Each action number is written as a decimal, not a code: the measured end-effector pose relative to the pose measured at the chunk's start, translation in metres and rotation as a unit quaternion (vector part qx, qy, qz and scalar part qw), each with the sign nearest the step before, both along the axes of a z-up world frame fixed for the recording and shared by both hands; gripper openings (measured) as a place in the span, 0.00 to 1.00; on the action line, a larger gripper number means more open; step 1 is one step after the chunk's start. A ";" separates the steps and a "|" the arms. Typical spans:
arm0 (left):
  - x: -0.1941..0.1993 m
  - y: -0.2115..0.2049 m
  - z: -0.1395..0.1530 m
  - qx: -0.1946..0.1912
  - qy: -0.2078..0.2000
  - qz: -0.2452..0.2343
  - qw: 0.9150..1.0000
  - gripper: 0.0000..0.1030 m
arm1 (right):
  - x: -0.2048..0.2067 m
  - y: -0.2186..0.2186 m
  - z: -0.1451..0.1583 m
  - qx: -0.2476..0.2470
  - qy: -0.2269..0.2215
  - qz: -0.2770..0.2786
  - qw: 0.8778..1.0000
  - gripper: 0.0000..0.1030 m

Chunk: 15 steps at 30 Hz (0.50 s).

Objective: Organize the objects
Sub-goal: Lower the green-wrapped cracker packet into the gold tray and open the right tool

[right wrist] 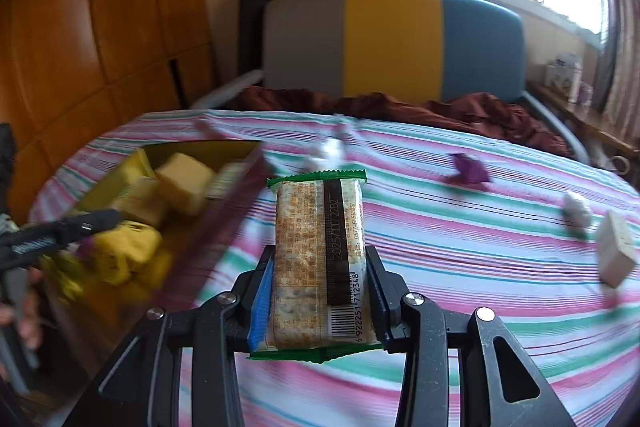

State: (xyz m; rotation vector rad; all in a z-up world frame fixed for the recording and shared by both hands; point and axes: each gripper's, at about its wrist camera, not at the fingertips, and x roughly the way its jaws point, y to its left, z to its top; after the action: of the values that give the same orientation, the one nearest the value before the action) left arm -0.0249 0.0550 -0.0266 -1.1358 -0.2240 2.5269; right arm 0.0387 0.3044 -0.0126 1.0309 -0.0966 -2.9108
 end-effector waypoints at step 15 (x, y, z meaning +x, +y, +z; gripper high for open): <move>0.002 -0.051 0.011 0.027 0.021 0.102 0.994 0.42 | -0.030 -0.121 0.010 -0.025 -0.045 0.066 0.996 0.41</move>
State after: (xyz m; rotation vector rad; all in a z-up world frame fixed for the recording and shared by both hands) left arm -0.0224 0.0037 -0.0158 -1.0867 -0.4135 2.7015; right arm 0.0089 0.1832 -0.0022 1.1139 -0.0997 -2.7307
